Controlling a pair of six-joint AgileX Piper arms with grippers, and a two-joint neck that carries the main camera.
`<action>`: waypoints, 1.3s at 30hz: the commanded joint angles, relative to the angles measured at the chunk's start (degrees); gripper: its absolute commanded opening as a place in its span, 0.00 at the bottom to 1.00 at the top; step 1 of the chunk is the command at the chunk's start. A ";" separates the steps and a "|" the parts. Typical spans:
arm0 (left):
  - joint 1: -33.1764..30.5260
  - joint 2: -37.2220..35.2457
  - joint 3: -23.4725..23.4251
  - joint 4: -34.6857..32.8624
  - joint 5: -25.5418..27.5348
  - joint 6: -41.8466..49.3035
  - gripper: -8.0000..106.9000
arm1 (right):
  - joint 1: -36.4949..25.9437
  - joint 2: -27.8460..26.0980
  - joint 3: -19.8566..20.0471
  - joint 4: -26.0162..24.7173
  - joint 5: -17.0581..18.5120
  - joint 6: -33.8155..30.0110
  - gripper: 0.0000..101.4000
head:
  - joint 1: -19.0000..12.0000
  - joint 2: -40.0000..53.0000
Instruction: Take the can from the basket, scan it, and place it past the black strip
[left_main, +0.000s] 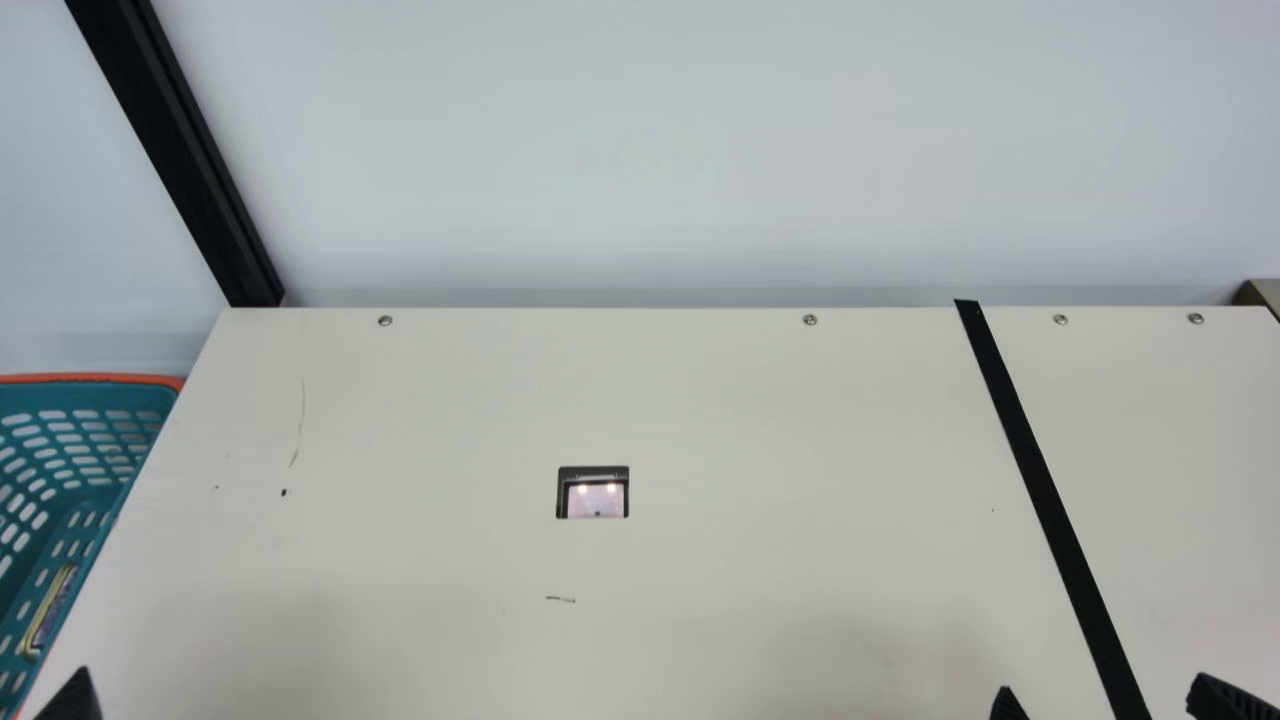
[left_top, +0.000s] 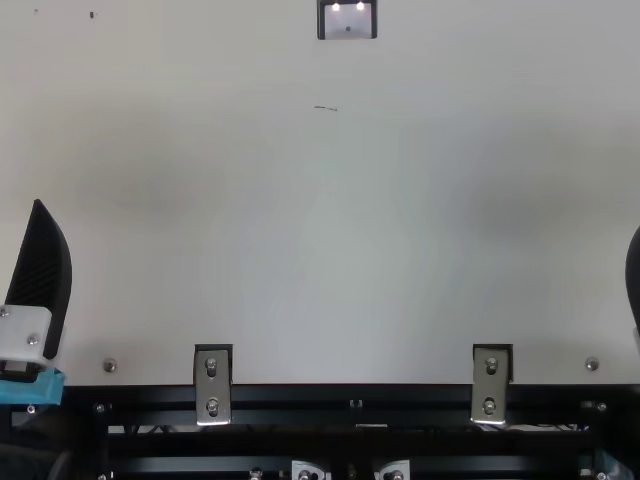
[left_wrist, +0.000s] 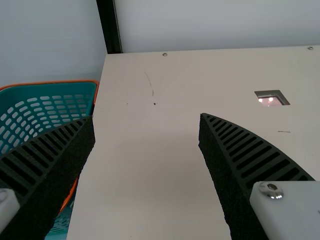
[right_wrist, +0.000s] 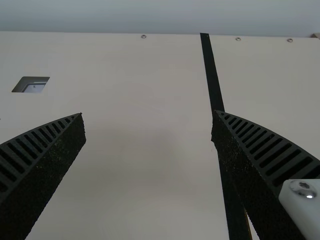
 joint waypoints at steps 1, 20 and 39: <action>0.00 0.00 0.00 0.00 0.00 0.00 0.85 | 0.00 0.00 0.00 0.00 0.00 0.00 1.00 | -1.59 0.45; 0.00 0.00 0.00 0.00 0.00 0.00 0.85 | 0.00 0.00 0.00 0.00 0.00 0.00 1.00 | -1.59 0.45; 0.00 0.00 0.00 0.00 0.00 0.00 0.85 | 0.00 0.00 0.00 0.00 0.00 0.00 1.00 | -1.59 0.45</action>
